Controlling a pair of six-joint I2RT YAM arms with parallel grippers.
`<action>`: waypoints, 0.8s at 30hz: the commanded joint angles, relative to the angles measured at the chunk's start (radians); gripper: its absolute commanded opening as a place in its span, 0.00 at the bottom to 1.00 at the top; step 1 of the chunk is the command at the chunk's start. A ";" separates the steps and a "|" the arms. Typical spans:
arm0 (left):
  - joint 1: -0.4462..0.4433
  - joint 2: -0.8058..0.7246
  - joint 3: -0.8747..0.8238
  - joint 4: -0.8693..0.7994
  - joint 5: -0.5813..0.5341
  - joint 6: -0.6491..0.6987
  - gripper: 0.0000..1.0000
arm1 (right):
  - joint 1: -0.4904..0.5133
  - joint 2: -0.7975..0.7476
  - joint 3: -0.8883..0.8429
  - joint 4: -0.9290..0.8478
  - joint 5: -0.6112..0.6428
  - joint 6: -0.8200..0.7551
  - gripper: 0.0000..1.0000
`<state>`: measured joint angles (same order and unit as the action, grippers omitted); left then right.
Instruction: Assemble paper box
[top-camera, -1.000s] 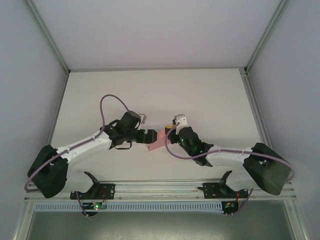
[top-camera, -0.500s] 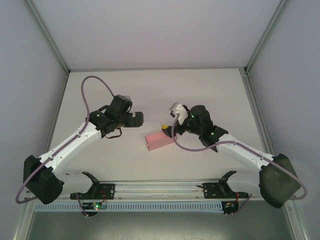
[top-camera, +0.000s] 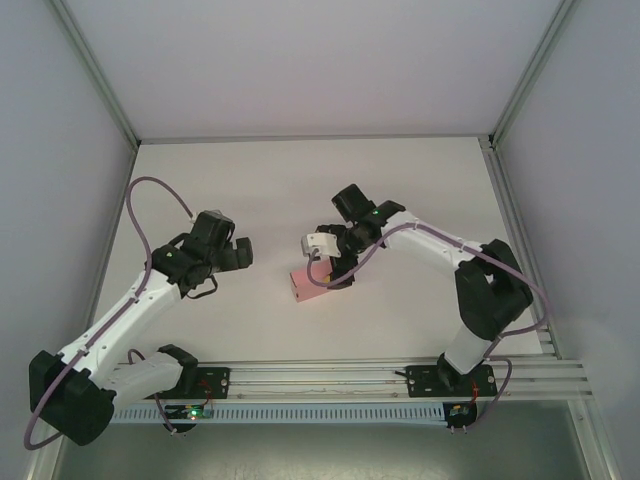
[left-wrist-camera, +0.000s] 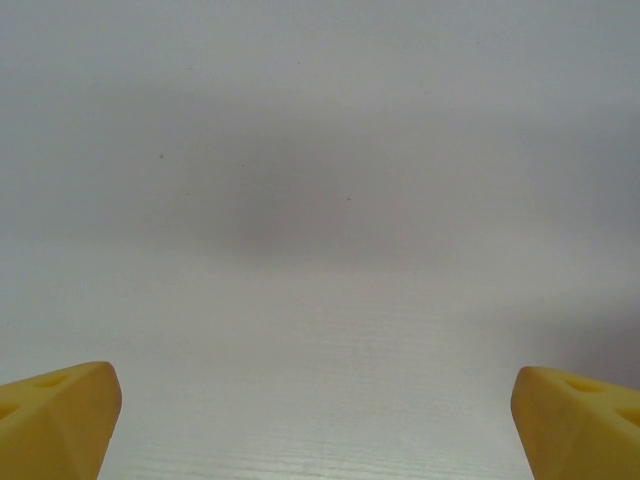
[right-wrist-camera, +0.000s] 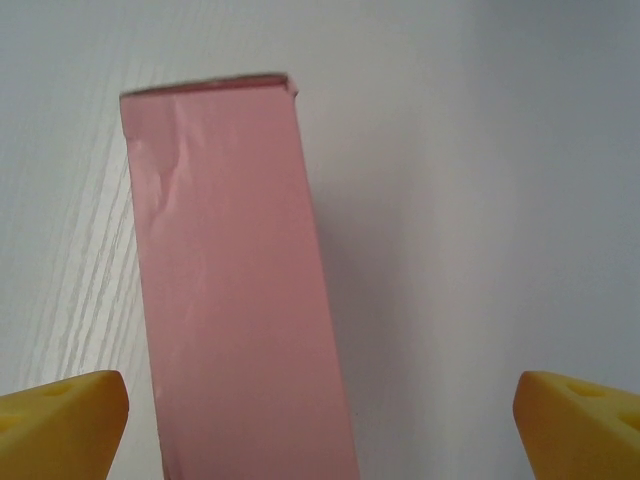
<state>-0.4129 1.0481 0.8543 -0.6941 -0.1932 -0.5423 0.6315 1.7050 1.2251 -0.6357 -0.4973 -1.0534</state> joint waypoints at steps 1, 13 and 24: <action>0.019 -0.015 -0.015 -0.021 -0.029 -0.013 1.00 | 0.018 0.049 0.059 -0.084 0.002 -0.056 0.98; 0.028 -0.037 -0.020 -0.031 -0.074 -0.001 1.00 | 0.094 0.008 -0.003 0.070 0.394 0.138 0.42; 0.034 -0.097 -0.057 -0.017 -0.288 -0.060 1.00 | 0.142 -0.100 -0.322 0.756 0.866 0.154 0.38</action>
<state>-0.3965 0.9653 0.8104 -0.6960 -0.3710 -0.5667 0.7498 1.5959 0.9470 -0.0937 0.2184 -0.9176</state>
